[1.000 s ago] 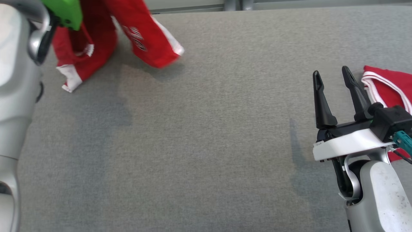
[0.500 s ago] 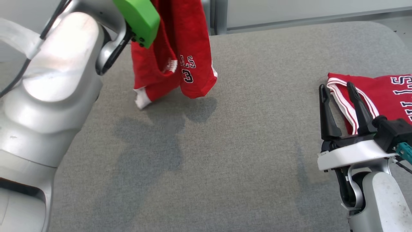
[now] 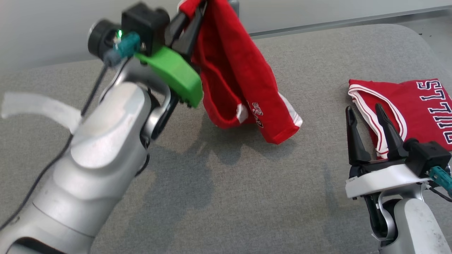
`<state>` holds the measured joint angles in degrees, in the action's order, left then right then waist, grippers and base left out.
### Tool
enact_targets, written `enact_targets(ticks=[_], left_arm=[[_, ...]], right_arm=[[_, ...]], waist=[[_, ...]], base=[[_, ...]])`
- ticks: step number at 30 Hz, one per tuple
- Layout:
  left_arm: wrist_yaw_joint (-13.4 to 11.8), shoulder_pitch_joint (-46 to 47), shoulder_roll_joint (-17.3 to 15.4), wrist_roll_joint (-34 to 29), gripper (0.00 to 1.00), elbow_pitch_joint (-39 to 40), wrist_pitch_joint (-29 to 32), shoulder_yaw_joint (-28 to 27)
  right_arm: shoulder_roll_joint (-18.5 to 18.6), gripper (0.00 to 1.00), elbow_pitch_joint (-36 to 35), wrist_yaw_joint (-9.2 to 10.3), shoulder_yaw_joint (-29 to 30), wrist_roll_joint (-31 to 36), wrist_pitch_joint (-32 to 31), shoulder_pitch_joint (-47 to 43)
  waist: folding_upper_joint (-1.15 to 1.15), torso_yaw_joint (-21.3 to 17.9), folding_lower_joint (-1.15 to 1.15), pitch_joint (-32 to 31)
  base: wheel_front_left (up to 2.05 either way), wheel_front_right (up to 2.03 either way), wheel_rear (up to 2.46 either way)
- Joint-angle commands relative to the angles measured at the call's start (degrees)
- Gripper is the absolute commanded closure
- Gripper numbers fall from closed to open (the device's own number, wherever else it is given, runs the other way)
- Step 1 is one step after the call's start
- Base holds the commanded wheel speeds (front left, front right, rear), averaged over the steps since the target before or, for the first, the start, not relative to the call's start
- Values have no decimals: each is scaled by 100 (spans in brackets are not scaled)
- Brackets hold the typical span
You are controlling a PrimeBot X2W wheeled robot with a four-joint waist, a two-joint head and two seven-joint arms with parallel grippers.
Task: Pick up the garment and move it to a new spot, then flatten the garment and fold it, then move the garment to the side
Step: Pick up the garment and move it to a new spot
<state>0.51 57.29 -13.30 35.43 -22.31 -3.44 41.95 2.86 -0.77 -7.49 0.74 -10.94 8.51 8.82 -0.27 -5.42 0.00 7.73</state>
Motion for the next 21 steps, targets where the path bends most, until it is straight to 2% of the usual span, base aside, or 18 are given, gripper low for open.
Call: enact_targets(ticks=[1, 5, 11, 21], left_arm=[[-47, -222, -40, -56, 100, 46, -177, 19], [-204, -1235, -127, -59, 100, -112, -842, 87], [-290, -2041, -303, -287, 100, -663, -1136, 166], [-66, -2622, -496, -234, 100, -1345, -1172, -289]], right_arm=[[8, 0, 24, 0, -13, -31, 36, -62], [8, 0, 61, 0, -51, 5, 32, -92], [9, 0, 41, 0, -144, 56, -33, -54], [9, 0, 90, 0, -315, 113, -179, -97]], waist=[[27, 20, 0, 29], [27, 87, 0, 71], [27, 192, 0, 126], [27, 275, 0, 218]], base=[[0, 0, 0], [0, 0, 0], [0, 0, 0], [0, 0, 0]])
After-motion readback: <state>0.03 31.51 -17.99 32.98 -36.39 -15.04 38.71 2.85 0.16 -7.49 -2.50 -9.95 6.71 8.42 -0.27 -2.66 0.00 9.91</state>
